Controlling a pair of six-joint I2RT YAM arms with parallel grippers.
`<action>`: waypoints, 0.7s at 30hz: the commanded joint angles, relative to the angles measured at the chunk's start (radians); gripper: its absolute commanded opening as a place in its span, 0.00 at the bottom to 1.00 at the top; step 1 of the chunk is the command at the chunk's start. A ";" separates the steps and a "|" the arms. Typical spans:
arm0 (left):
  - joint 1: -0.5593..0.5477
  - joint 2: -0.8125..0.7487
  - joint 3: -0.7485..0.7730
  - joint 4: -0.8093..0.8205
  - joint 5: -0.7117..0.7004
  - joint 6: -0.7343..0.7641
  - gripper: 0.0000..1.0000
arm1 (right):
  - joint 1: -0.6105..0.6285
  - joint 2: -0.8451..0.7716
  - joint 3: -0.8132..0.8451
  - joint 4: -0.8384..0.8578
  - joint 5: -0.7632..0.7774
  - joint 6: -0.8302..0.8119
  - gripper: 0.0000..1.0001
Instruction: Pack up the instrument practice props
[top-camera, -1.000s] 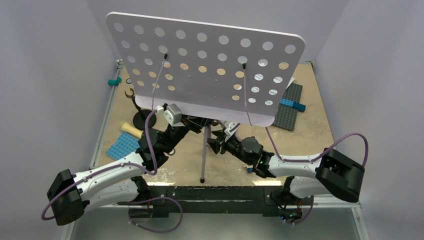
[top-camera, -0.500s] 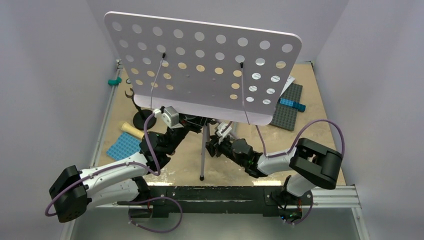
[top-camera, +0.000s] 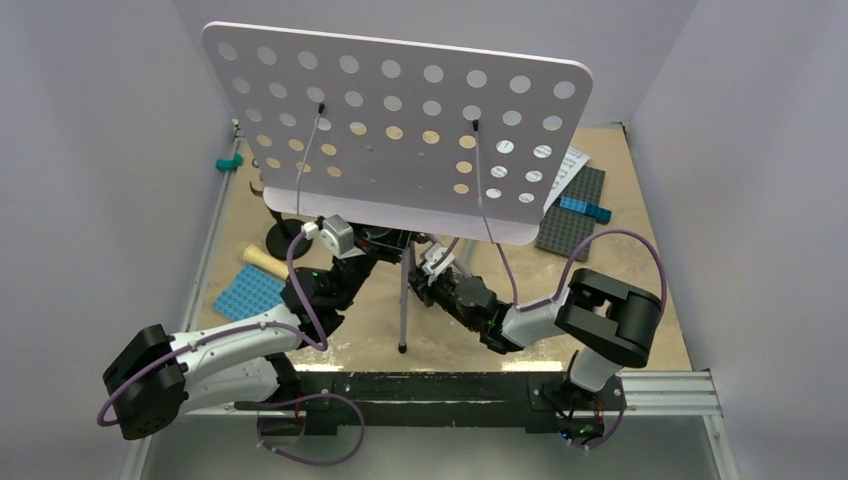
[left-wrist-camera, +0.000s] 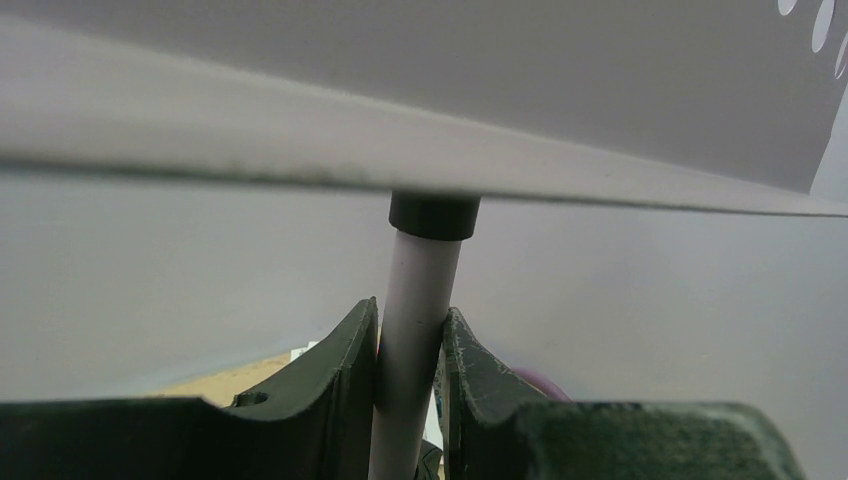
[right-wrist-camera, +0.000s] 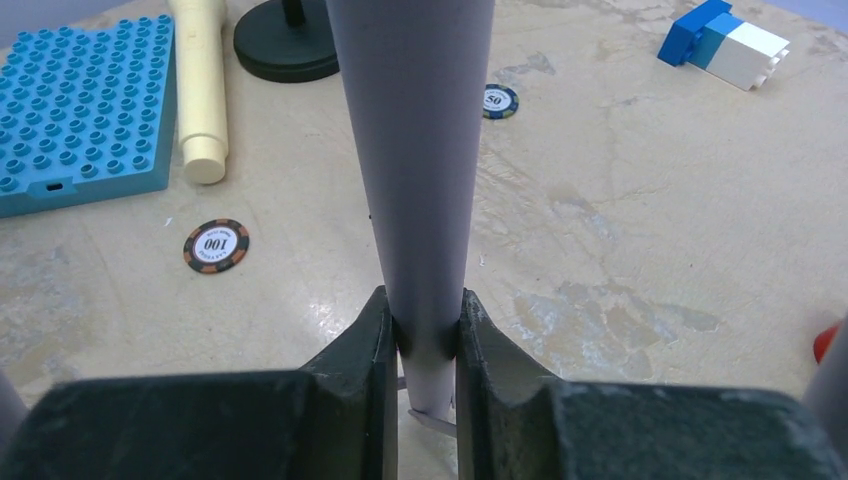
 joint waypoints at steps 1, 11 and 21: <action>0.009 0.027 -0.069 -0.288 -0.136 -0.042 0.00 | -0.012 -0.026 0.020 0.117 0.090 0.048 0.00; 0.010 -0.048 0.087 -0.321 -0.177 0.080 0.00 | -0.004 -0.277 0.010 0.046 0.065 -0.017 0.00; 0.009 -0.052 0.234 -0.371 -0.114 0.130 0.00 | -0.002 -0.365 0.058 -0.021 0.018 0.022 0.00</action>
